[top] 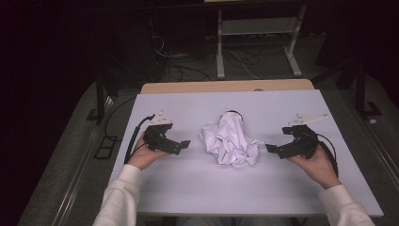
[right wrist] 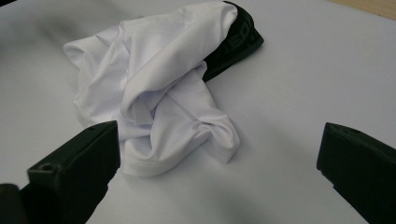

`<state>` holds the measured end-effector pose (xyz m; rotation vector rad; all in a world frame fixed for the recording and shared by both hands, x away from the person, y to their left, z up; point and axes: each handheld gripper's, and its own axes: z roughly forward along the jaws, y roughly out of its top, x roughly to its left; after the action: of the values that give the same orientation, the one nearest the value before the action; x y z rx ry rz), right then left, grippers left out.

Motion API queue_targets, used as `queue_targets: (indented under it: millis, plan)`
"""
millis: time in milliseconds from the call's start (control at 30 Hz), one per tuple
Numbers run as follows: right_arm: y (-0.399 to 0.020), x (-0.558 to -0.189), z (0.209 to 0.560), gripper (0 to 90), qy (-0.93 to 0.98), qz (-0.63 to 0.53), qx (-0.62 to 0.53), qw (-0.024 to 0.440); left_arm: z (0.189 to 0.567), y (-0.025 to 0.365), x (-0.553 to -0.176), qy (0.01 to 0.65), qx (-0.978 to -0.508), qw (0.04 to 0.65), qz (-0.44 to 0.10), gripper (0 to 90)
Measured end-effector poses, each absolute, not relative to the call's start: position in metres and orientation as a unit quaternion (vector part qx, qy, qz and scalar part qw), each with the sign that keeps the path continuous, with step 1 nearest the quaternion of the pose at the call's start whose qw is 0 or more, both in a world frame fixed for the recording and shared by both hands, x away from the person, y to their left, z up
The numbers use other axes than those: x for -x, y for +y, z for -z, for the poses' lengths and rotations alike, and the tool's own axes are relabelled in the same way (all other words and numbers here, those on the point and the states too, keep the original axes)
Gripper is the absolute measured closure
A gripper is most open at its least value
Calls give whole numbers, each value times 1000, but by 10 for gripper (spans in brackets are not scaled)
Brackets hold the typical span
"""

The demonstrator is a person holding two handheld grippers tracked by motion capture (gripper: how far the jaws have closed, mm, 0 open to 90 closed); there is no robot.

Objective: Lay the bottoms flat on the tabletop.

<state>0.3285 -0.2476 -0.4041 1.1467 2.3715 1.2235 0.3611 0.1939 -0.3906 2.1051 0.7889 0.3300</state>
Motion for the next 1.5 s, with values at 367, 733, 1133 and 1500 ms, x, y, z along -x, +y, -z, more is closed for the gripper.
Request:
queue_targets:
  millis: [367, 733, 1133, 1500]
  plan:
    - [-240, -340, 410, 0, 810, -424, -389, 116, 399, 184, -371, 320, -830, 439, -123, 0]
    - [-228, -347, 418, 0, 811, -430, -384, 101, 415, 174, -381, 339, -814, 459, -106, 0]
    - [-217, -347, 427, 0, 817, -427, -377, 88, 433, 163, -386, 347, -819, 449, -86, 0]
    - [-216, -345, 435, 0, 818, -424, -382, 75, 443, 154, -388, 343, -829, 436, -75, 0]
